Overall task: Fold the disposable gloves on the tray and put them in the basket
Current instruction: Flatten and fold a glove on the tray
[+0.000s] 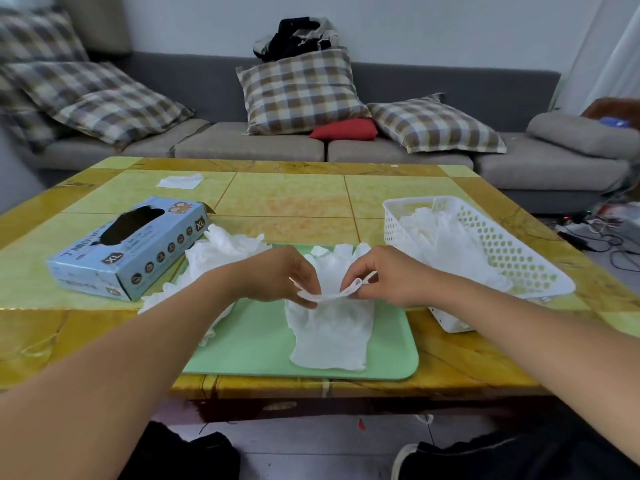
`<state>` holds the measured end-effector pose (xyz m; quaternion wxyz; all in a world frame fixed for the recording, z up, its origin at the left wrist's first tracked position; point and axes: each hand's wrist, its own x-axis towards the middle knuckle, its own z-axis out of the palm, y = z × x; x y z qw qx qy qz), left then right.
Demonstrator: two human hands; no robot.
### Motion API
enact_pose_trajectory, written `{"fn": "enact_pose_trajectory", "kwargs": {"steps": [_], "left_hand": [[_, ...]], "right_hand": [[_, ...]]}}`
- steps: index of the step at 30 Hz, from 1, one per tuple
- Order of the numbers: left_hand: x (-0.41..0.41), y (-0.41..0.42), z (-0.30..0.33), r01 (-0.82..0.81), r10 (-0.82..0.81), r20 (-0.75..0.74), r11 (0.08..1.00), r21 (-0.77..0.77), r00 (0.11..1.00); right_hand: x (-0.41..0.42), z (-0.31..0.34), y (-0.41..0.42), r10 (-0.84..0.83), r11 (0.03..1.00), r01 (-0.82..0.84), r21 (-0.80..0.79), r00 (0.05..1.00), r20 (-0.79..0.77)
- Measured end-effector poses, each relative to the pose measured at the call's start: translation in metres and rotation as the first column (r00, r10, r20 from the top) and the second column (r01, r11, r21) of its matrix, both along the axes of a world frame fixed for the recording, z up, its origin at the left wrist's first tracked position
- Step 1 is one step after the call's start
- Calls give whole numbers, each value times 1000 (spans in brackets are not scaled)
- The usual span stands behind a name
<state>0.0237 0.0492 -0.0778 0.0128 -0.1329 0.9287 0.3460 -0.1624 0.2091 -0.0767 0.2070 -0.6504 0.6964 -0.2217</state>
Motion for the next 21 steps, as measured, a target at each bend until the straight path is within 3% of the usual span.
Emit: {"fn": "enact_pose_trajectory", "kwargs": {"steps": [6, 16, 18, 21], "left_hand": [[-1, 5, 11, 94, -92, 25, 991, -94, 995], [6, 19, 15, 222, -204, 300, 975, -26, 932], [12, 10, 21, 196, -195, 311, 980, 29, 930], [18, -14, 20, 1, -7, 162, 999, 36, 987]], "right_hand": [[4, 1, -1, 66, 995, -62, 83, 996, -55], [19, 2, 1, 219, 956, -196, 218, 972, -85], [21, 6, 2, 261, 919, -218, 329, 961, -92], [21, 21, 2, 308, 847, -253, 467, 950, -43]]}}
